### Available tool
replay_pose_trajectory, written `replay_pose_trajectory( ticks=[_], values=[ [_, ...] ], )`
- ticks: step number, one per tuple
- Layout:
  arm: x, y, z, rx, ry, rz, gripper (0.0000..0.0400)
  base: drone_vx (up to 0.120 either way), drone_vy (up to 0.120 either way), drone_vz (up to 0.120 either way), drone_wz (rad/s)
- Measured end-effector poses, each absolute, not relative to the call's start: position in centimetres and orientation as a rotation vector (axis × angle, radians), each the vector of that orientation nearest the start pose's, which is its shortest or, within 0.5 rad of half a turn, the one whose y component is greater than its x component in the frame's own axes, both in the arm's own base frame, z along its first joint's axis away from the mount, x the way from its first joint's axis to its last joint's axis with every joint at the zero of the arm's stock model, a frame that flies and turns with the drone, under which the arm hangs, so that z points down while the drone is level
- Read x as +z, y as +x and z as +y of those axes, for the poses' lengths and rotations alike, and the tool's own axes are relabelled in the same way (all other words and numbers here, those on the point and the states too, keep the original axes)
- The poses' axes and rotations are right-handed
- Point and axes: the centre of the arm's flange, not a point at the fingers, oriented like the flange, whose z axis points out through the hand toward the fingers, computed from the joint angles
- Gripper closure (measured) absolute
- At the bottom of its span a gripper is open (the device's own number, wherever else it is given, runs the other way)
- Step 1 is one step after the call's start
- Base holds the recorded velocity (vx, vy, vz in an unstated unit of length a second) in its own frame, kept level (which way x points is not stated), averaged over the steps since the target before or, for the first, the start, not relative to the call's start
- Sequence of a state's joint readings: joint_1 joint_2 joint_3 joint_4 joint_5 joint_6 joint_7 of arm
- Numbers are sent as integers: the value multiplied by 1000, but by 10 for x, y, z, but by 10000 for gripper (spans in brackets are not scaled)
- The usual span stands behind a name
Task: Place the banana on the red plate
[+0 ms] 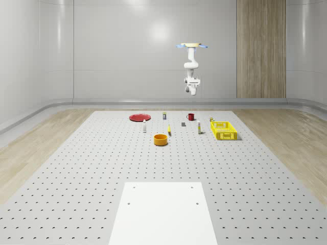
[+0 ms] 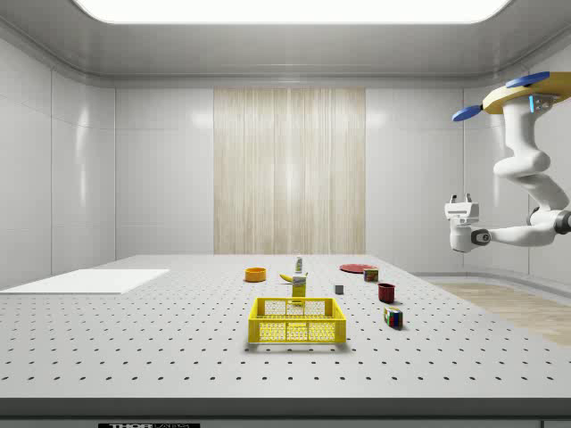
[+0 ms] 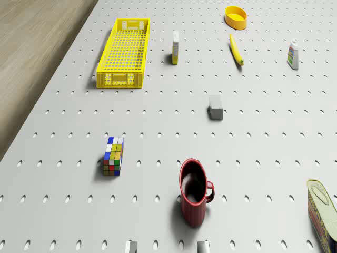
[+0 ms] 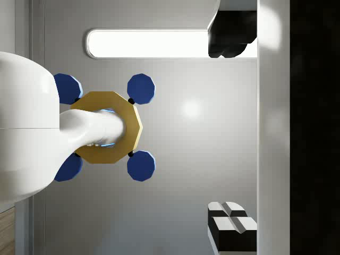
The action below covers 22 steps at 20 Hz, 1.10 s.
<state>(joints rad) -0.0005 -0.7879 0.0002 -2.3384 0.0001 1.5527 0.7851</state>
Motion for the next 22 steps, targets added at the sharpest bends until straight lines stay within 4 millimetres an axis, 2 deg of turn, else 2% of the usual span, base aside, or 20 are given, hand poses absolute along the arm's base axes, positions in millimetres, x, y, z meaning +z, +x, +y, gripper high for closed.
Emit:
replay_pose_trajectory(
  ticks=[2,11,16,22],
  values=[
    [613,302,0,-6,-2901,1202,0,0,-40,0,0],
    [669,303,0,-16,-2899,1201,0,0,-120,0,0],
    [683,304,0,-21,-2897,1200,0,0,-120,0,0],
    [689,304,0,-28,-2896,1199,0,0,-120,0,0]
  ],
)
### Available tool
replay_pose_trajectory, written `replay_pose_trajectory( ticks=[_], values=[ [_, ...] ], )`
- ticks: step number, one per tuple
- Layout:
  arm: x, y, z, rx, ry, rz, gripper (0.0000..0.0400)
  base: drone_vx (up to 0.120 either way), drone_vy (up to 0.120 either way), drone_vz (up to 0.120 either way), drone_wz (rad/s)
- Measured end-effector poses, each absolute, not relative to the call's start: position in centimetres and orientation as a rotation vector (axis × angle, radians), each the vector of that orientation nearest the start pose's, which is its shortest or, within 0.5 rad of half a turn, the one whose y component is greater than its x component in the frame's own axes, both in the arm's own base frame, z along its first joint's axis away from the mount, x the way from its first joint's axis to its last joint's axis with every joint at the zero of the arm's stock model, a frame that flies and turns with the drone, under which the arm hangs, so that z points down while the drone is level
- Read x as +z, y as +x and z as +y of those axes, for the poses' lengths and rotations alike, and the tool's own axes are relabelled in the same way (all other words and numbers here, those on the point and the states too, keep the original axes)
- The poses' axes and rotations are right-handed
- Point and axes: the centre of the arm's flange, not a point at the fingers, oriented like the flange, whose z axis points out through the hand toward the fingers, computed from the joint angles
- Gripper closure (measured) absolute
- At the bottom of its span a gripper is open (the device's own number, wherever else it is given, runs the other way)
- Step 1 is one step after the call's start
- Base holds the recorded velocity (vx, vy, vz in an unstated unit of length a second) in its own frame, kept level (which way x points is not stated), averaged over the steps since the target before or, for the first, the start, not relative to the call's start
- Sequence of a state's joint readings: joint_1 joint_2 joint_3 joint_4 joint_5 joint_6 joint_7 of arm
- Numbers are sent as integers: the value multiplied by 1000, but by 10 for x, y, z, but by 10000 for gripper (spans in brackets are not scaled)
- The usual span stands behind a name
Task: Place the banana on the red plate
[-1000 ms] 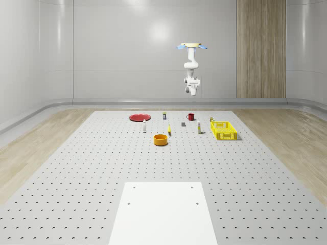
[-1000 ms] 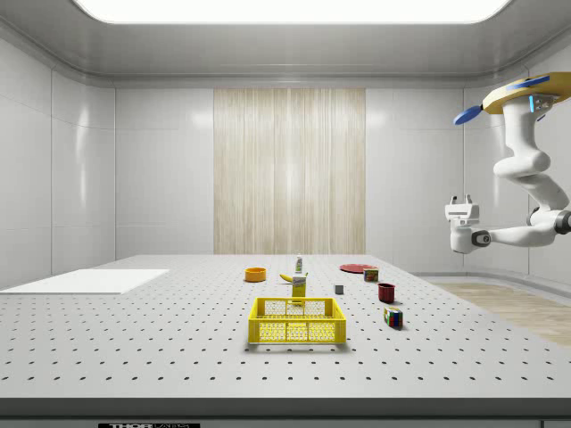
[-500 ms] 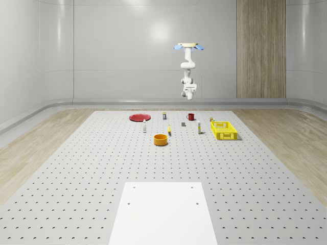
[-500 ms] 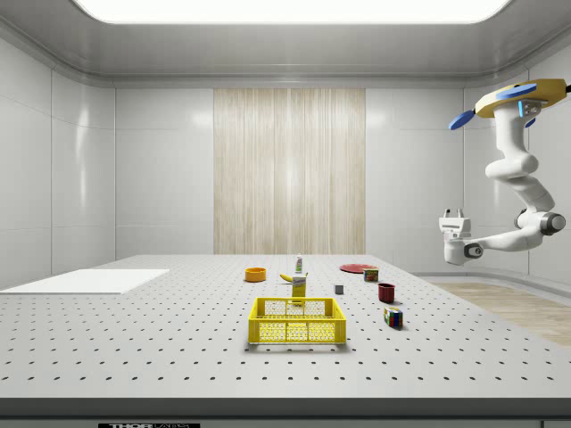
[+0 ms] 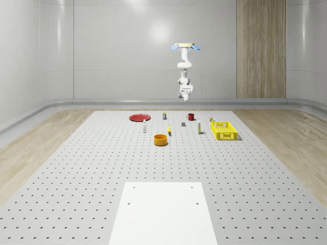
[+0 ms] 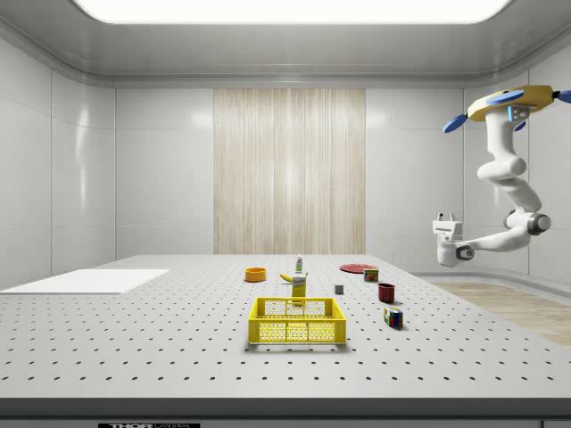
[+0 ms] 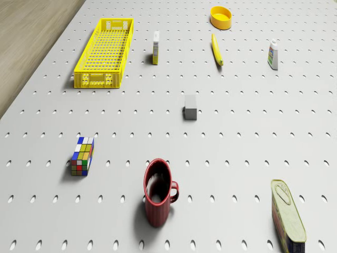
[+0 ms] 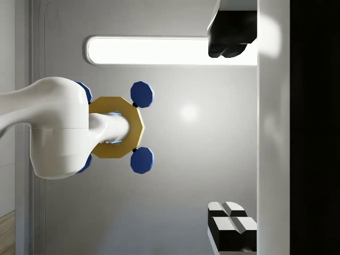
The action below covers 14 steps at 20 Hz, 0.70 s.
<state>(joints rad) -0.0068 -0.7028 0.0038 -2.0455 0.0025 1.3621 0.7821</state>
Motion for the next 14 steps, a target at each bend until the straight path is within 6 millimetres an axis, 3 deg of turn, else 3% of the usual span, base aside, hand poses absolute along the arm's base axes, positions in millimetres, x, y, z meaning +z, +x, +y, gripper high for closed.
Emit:
replay_pose_trajectory(
  ticks=[12,14],
  values=[
    [691,303,0,-42,-2893,1198,0,0,-120,0,0],
    [691,303,0,-44,-2893,1198,0,80,-120,0,0]
  ],
)
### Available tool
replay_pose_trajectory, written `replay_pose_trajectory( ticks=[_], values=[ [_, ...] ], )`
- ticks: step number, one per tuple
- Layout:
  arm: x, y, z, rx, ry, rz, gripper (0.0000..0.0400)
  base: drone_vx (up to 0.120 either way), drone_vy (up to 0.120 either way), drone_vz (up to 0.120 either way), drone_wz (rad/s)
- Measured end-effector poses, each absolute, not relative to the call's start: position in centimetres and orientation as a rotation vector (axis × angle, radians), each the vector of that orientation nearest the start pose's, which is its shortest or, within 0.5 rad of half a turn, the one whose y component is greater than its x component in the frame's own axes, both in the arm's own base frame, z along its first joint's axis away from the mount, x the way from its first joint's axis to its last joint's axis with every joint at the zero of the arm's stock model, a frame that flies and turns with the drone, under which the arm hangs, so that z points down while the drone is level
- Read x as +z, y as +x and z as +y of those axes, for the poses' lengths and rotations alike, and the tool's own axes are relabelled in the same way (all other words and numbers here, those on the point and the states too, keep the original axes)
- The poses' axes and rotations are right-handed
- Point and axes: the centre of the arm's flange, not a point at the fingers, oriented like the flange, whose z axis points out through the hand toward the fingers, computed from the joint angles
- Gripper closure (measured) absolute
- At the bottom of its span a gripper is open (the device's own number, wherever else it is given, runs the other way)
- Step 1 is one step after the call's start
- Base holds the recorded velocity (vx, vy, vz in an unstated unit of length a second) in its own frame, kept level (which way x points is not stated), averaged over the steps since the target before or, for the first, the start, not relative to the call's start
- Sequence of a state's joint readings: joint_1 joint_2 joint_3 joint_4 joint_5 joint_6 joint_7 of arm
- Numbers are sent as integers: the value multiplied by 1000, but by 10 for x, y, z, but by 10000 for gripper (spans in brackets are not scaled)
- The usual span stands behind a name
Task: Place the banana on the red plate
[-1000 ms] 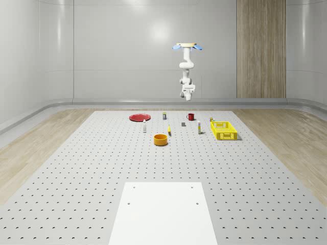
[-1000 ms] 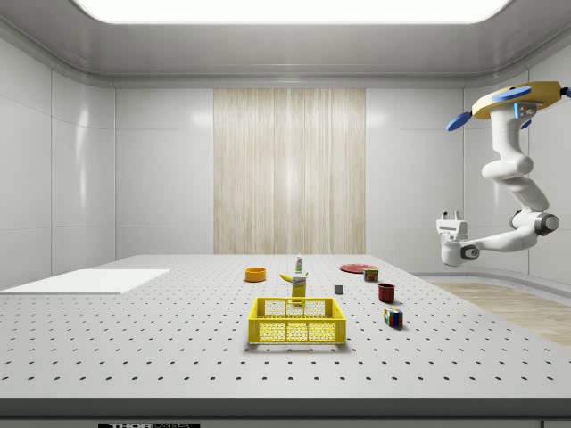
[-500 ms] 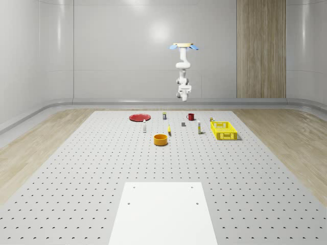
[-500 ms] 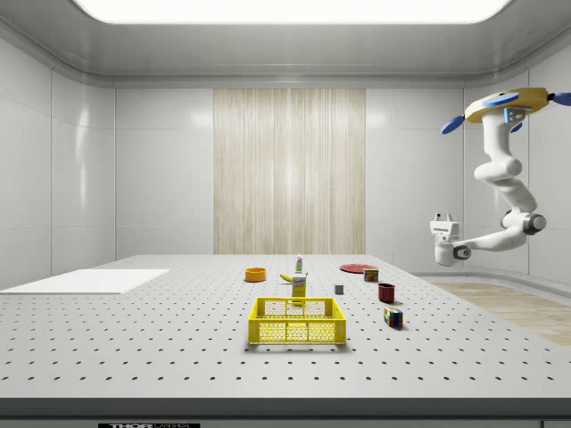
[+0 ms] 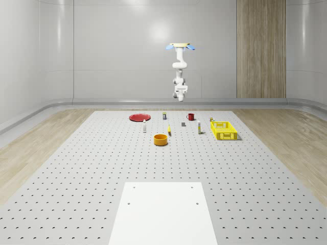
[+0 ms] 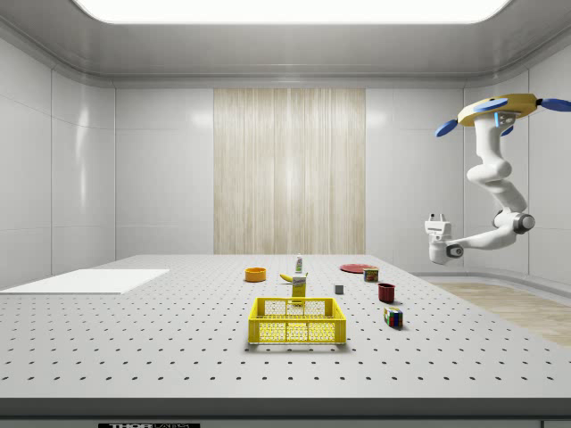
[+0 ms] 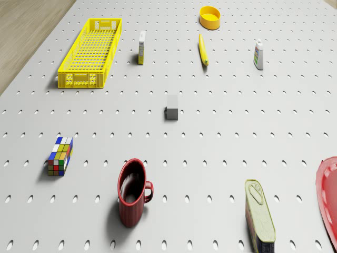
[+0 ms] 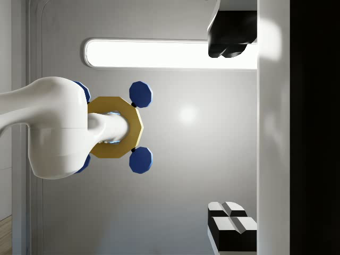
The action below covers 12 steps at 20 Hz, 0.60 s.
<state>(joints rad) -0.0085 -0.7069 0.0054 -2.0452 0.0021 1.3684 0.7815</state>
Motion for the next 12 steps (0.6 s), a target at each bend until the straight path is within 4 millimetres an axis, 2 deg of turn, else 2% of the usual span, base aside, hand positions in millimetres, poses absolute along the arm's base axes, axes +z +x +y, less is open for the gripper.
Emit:
replay_pose_trajectory(
  ticks=[12],
  values=[
    [691,302,1,-64,-2898,1201,0,120,-120,0,0]
  ],
)
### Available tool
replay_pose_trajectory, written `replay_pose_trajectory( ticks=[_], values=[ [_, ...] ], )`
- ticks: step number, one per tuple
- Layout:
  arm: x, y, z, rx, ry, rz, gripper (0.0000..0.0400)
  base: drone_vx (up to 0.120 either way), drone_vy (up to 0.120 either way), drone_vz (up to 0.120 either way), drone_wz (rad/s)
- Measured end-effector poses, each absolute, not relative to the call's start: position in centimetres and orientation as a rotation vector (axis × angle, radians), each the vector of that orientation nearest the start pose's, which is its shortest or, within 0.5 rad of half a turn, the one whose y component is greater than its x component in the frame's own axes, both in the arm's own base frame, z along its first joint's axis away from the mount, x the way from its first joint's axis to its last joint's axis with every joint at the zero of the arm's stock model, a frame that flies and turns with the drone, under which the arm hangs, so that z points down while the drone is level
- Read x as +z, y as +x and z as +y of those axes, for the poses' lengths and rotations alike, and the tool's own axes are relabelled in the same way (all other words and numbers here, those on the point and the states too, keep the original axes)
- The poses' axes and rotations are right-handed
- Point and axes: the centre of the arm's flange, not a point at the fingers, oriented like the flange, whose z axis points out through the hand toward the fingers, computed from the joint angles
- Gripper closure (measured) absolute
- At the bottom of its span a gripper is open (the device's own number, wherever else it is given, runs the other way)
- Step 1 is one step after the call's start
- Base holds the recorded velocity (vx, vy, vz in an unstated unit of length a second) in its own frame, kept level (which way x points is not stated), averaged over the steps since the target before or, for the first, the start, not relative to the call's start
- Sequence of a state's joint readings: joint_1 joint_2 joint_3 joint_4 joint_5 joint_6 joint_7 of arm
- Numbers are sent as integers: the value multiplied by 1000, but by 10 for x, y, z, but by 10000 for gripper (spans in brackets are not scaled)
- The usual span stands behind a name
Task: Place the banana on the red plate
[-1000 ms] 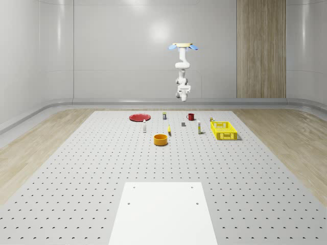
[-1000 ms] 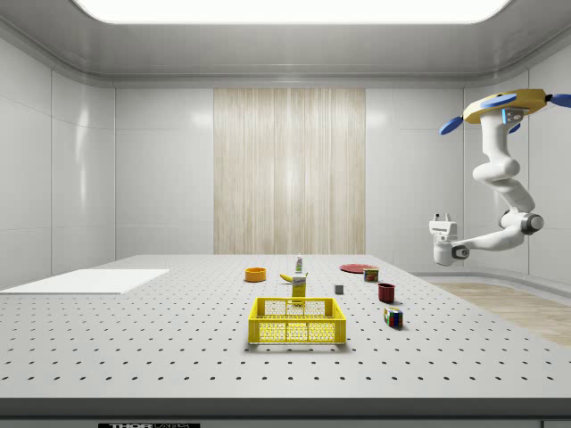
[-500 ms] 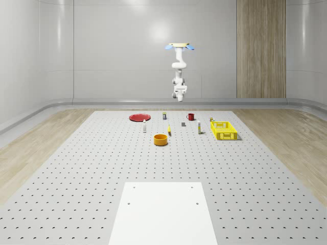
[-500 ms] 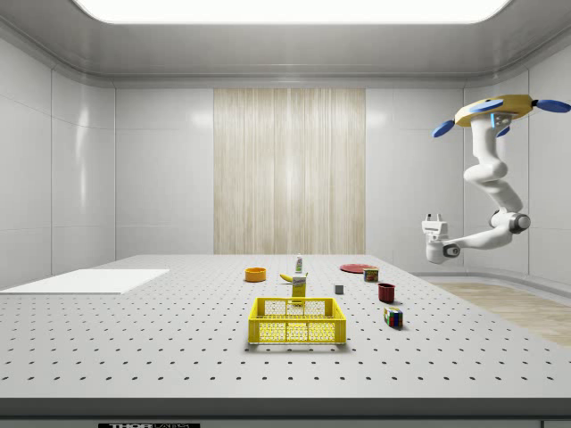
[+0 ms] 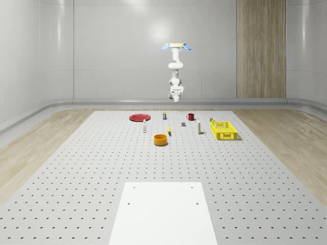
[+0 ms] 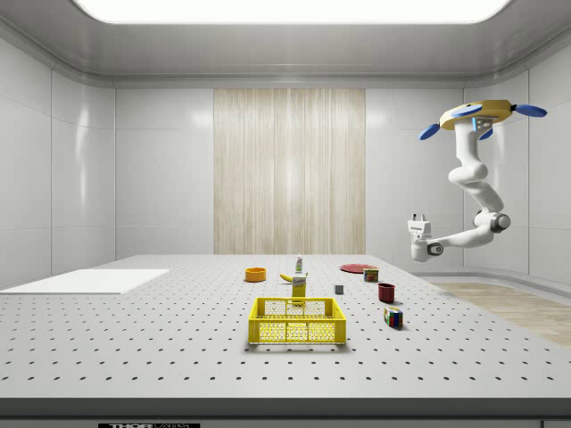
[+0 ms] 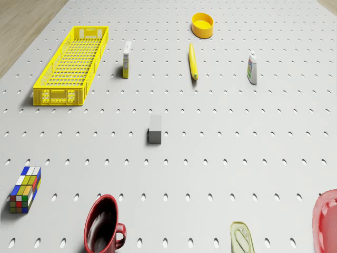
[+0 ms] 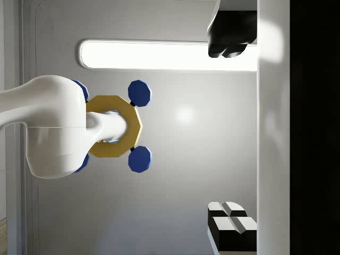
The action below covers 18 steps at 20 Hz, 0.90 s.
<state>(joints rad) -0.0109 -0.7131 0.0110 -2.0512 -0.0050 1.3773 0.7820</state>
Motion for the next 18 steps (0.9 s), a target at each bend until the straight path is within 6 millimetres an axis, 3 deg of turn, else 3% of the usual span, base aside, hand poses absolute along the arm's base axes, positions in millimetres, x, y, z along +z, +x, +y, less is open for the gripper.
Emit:
replay_pose_trajectory(
  ticks=[11,18],
  values=[
    [691,302,8,-118,-2950,1223,0,120,-120,0,0],
    [688,301,25,-246,-3092,1283,0,120,-120,0,0]
  ],
)
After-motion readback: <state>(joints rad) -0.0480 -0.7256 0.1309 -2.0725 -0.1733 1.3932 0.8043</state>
